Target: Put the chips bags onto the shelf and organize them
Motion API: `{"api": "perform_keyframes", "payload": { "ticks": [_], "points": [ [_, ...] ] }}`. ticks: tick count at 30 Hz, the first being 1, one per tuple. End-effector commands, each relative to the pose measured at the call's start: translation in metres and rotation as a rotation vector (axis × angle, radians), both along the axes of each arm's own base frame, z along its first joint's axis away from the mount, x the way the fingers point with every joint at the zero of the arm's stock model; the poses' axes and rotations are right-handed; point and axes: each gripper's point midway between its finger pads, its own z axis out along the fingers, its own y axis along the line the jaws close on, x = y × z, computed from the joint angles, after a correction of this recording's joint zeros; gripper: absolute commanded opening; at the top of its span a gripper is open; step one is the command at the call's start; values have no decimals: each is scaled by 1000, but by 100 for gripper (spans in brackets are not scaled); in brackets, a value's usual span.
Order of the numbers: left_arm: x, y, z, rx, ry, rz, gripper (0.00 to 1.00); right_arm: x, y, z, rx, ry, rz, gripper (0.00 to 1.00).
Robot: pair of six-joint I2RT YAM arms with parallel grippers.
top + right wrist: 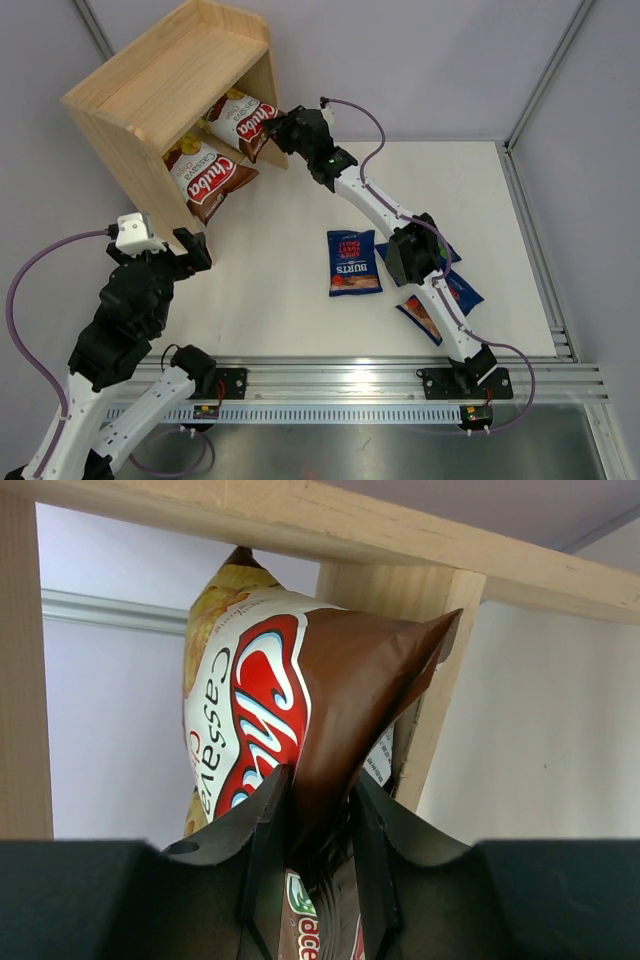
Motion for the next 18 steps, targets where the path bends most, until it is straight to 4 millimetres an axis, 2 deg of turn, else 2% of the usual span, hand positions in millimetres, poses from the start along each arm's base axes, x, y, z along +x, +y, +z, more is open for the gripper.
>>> {"api": "perform_keyframes", "payload": {
  "ticks": [1, 4, 6, 7, 8, 10, 11, 12, 13, 15, 16, 17, 18],
  "points": [
    [1, -2, 11, -11, -44, -18, 99, 3, 1, 18, 43, -33, -59, 36],
    [0, -1, 11, -13, -46, -15, 99, 0, 5, 17, 40, -38, -45, 39],
    [0, -1, 12, -16, -50, -15, 99, -2, 4, 19, 31, -37, -46, 47],
    [0, -1, 12, -16, -50, -12, 99, -2, 3, 11, 17, -25, -47, 51],
    [0, -1, 12, -16, -50, -12, 99, -6, 0, 24, 26, -39, -50, 60],
    [0, -1, 11, -14, -48, -12, 99, -7, -5, 17, 12, -36, -62, 68],
    [0, -1, 10, -13, -45, -12, 99, -11, -9, 31, 19, -51, -68, 73],
    [1, 0, 10, -11, -45, -9, 99, -11, -12, 33, 9, -58, -68, 77],
    [1, 0, 10, -12, -43, -7, 99, -13, -13, 28, -5, -51, -66, 78],
    [1, 1, 10, -13, -44, -2, 99, -16, -22, 43, -1, -69, -69, 80],
    [1, 1, 10, -13, -46, 1, 99, -16, -25, 34, -7, -64, -70, 80],
    [0, 2, 11, -13, -47, 2, 99, -21, -31, 50, 8, -84, -73, 81],
    [0, 2, 11, -15, -50, 2, 99, -20, -37, 52, 8, -95, -79, 83]
  ]
}}
